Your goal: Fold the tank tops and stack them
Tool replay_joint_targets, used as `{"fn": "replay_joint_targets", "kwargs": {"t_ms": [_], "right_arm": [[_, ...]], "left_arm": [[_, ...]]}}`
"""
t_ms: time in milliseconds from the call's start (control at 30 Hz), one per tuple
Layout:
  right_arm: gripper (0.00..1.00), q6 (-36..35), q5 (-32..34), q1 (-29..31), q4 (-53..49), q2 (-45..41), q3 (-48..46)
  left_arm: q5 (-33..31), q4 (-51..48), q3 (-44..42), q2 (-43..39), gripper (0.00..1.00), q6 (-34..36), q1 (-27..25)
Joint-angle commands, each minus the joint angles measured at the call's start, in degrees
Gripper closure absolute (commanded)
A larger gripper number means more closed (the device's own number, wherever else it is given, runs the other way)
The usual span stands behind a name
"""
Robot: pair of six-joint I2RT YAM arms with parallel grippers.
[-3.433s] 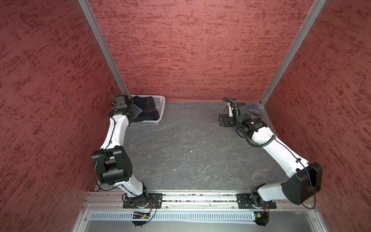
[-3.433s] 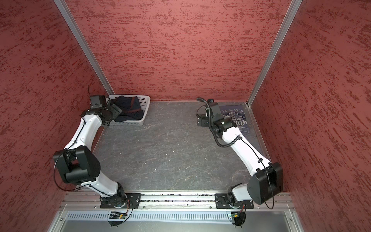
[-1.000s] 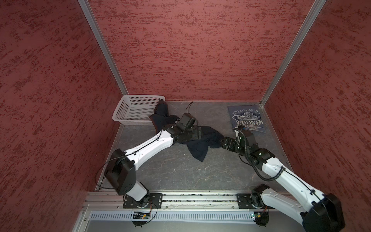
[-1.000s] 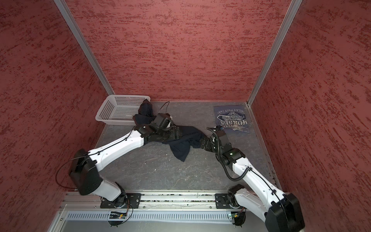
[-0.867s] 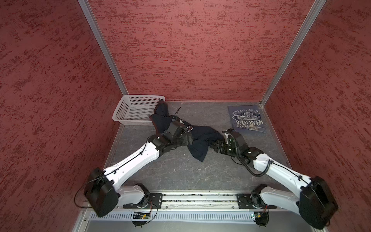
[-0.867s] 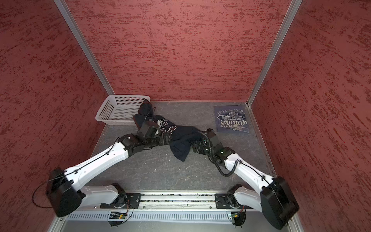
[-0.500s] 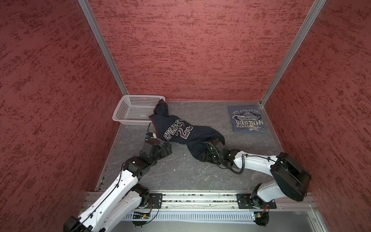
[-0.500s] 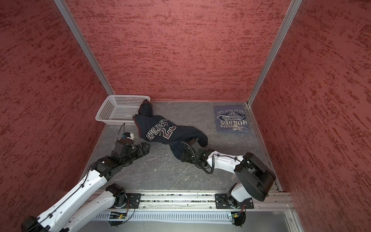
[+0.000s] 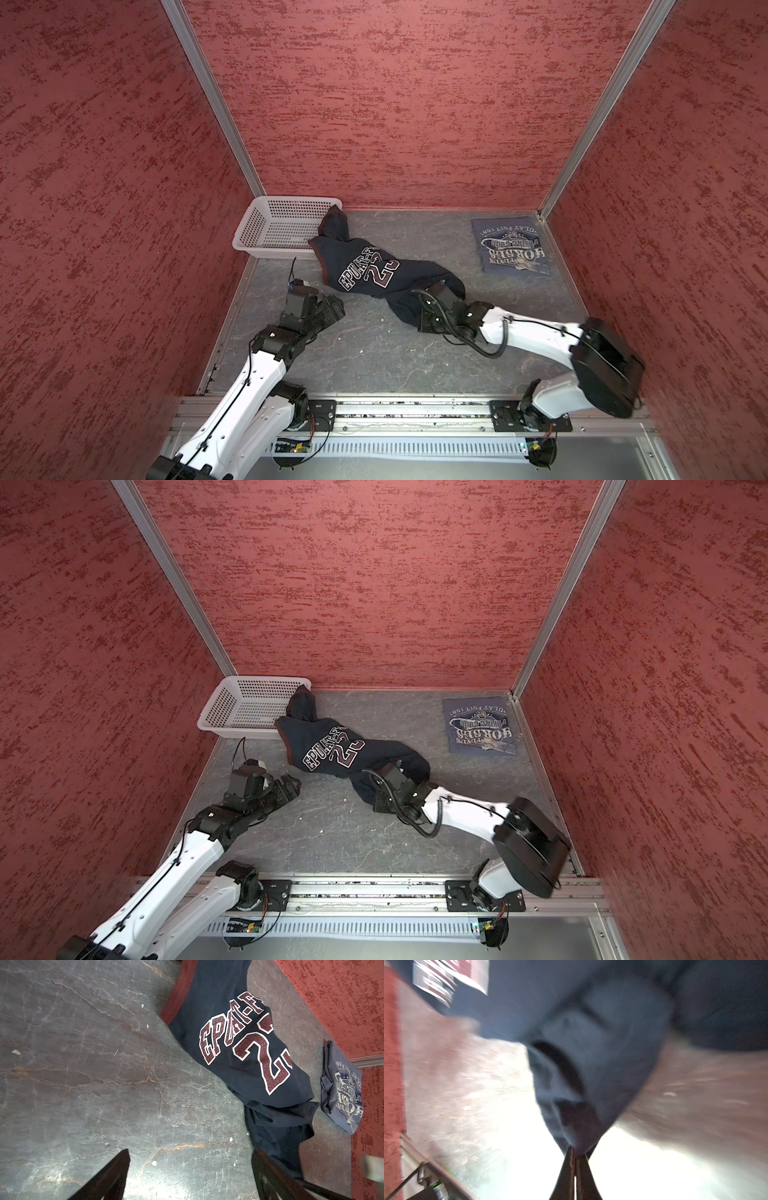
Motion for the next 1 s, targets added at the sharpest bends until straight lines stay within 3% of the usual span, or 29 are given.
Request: {"fn": "replay_joint_targets", "kwargs": {"t_ms": [0,200,433,633,833,967], "right_arm": [[0.95,-3.8,12.2,-0.4,-13.0,-10.1,2.0],[0.97,-2.2,21.7,-3.5,-27.0,-24.9,-0.3],[0.97,1.0,15.9,-4.9,-20.8,-30.1,-10.3],[0.98,2.4,12.4,-4.9,-13.8,-27.1,-16.1],[0.98,3.6,17.1,-5.0,-18.4,-27.5,-15.4],[0.98,3.7,18.9,-5.4,-20.9,-31.0,-15.3]], "left_arm": [[3.2,1.8,1.8,3.9,0.08,2.5,0.3],[0.2,3.5,5.9,13.3,0.10,3.5,-5.5],[-2.1,8.6,9.7,27.3,0.11,2.0,-12.6],[1.1,17.6,11.1,35.6,0.10,2.3,-11.4],[-2.9,16.6,16.7,46.0,0.27,2.1,-10.6],[-2.0,18.6,19.6,48.7,0.54,3.4,-9.3]]}}
